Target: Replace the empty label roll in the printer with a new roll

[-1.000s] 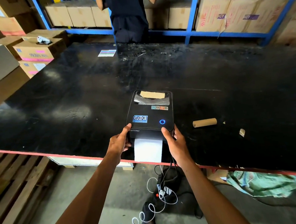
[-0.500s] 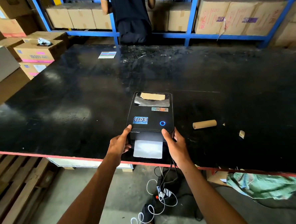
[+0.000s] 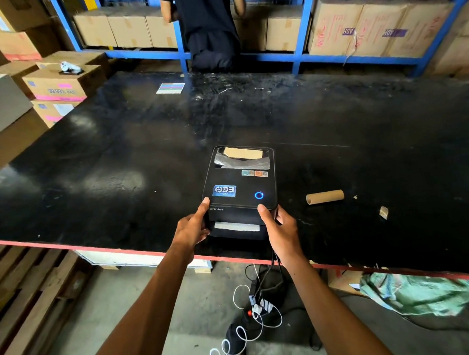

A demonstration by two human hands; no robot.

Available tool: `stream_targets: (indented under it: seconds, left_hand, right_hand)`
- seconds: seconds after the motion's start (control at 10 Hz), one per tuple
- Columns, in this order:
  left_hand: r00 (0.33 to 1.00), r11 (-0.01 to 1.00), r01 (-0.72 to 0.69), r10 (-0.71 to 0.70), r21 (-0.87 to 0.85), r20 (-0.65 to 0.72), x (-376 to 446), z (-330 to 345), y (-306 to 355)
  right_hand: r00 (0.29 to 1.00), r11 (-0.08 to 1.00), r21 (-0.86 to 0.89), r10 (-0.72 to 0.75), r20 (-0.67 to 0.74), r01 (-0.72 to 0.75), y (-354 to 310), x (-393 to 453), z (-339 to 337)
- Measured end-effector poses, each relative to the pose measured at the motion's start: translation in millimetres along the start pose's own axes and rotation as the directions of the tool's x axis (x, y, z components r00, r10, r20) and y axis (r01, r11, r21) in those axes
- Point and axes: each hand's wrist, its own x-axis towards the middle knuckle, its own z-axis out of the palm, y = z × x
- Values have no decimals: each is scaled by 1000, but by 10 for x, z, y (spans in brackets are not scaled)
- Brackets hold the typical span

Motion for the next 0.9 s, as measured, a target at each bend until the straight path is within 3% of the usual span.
stream_targets:
  seconds: [0.8, 0.9]
  left_hand:
    - [999, 998, -35, 33, 54, 39, -64, 36, 52]
    - [996, 994, -60, 66, 95, -59, -88, -52, -139]
  right_hand:
    - [999, 998, -33, 49, -10, -49, -110, -24, 9]
    - [998, 999, -43, 27, -52, -29, 81, -127, -48]
